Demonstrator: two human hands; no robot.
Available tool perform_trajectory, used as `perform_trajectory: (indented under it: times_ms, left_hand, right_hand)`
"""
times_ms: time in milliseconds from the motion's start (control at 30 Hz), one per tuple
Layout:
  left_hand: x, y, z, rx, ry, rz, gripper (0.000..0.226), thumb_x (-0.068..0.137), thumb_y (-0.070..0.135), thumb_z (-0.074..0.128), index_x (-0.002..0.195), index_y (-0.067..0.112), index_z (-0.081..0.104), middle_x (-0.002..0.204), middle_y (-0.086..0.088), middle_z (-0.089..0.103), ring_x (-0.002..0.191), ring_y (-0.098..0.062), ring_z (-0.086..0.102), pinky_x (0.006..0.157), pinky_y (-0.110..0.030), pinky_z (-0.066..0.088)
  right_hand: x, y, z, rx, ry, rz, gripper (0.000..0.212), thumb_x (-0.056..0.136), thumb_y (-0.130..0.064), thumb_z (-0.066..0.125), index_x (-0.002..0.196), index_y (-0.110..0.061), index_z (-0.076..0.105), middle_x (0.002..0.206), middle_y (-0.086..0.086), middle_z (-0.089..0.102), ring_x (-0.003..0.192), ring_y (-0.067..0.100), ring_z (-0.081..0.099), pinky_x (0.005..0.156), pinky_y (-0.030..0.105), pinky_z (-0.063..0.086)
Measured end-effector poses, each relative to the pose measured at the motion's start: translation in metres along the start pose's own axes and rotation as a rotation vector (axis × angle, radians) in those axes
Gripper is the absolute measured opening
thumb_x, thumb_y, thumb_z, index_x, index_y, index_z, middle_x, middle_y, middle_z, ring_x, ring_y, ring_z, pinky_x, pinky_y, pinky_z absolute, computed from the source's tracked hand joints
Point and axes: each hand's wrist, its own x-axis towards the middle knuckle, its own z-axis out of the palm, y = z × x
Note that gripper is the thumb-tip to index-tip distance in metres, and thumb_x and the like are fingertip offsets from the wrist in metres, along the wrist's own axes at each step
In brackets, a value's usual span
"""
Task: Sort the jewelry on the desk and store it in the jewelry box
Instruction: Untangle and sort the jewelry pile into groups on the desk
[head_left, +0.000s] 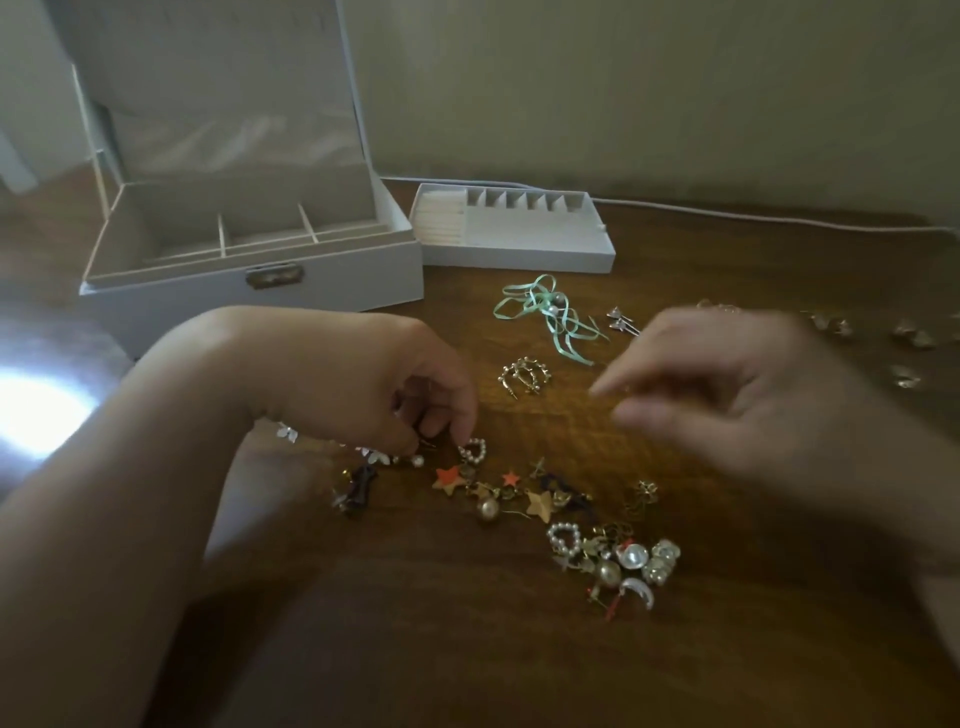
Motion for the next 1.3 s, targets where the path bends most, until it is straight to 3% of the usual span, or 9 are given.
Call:
perform_trajectory:
  times_ms: [67,167,433,500,567,667,767,967,1300]
  left_hand:
    - [-0.001,-0.001,-0.001,0.011,-0.011,-0.014,0.041,0.082,0.006,0.070,0.098,0.044,0.066,0.095,0.020,0.063,0.085,-0.004,0.061,0.076,-0.025,0.053]
    - [-0.002,-0.001,-0.002,0.032,-0.015,-0.039,0.045,0.082,0.003,0.067,0.096,0.045,0.066,0.093,0.020,0.062,0.085,-0.004,0.061,0.077,-0.030,0.054]
    - [0.006,0.009,0.006,0.014,0.008,0.013,0.024,0.079,0.032,0.079,0.099,0.038,0.067,0.090,0.014,0.063,0.085,-0.006,0.062,0.075,-0.027,0.053]
    - [0.004,0.007,0.004,0.028,0.021,0.004,0.023,0.081,0.029,0.078,0.100,0.037,0.068,0.089,0.014,0.064,0.084,-0.005,0.062,0.073,-0.023,0.052]
    - [-0.005,-0.001,-0.004,0.017,0.136,-0.010,0.018,0.084,0.023,0.075,0.096,0.035,0.069,0.086,0.015,0.065,0.078,-0.004,0.062,0.068,-0.017,0.050]
    - [-0.015,-0.010,-0.013,-0.013,0.257,-0.022,0.016,0.083,0.020,0.075,0.087,0.034,0.070,0.079,0.015,0.066,0.068,-0.007,0.061,0.064,-0.023,0.051]
    - [-0.010,0.001,-0.007,0.023,0.141,-0.033,0.023,0.072,0.041,0.082,0.091,0.039,0.068,0.084,0.014,0.064,0.076,-0.006,0.062,0.068,-0.027,0.052]
    - [0.006,0.020,0.006,0.142,0.014,-0.083,0.036,0.069,0.048,0.083,0.097,0.036,0.065,0.094,0.014,0.059,0.086,-0.004,0.057,0.074,-0.025,0.052]
    - [0.006,0.018,0.009,0.167,0.001,-0.083,0.024,0.076,0.045,0.078,0.095,0.033,0.068,0.095,0.011,0.060,0.088,-0.008,0.058,0.079,-0.032,0.053]
  right_hand:
    - [0.003,-0.010,0.024,-0.016,-0.166,-0.130,0.019,0.086,-0.043,0.062,0.100,-0.036,0.072,0.094,-0.022,0.057,0.093,0.003,0.058,0.075,0.017,0.047]
    - [0.009,-0.004,0.038,-0.130,-0.193,-0.169,0.020,0.086,-0.048,0.058,0.099,-0.040,0.071,0.094,-0.024,0.049,0.091,0.003,0.050,0.069,0.029,0.049]
    - [0.011,-0.002,0.032,-0.281,-0.273,-0.170,0.038,0.081,-0.067,0.041,0.101,-0.049,0.068,0.091,-0.027,0.048,0.089,-0.001,0.044,0.063,0.023,0.043]
    - [0.010,-0.006,0.034,-0.315,-0.261,-0.185,0.037,0.081,-0.066,0.041,0.096,-0.048,0.070,0.087,-0.026,0.049,0.084,0.000,0.046,0.058,0.023,0.045]
    - [0.009,-0.009,0.035,-0.309,-0.221,-0.182,0.036,0.082,-0.064,0.041,0.089,-0.046,0.071,0.083,-0.025,0.050,0.080,0.001,0.049,0.055,0.023,0.045]
    - [0.009,-0.016,0.037,-0.343,-0.193,-0.145,0.039,0.083,-0.067,0.038,0.083,-0.045,0.071,0.080,-0.026,0.049,0.074,-0.001,0.048,0.052,0.019,0.044]
    - [0.010,-0.022,0.043,-0.376,-0.148,-0.112,0.042,0.080,-0.070,0.038,0.076,-0.044,0.071,0.075,-0.025,0.048,0.070,0.000,0.047,0.048,0.019,0.041]
    - [0.009,-0.037,0.036,-0.338,-0.238,-0.014,0.027,0.085,-0.064,0.048,0.102,-0.048,0.063,0.093,-0.028,0.047,0.094,-0.003,0.039,0.075,0.021,0.043]
    - [0.007,-0.038,0.032,-0.456,-0.331,0.010,0.040,0.087,-0.068,0.040,0.121,-0.051,0.053,0.098,-0.027,0.039,0.098,-0.002,0.035,0.081,0.024,0.043]
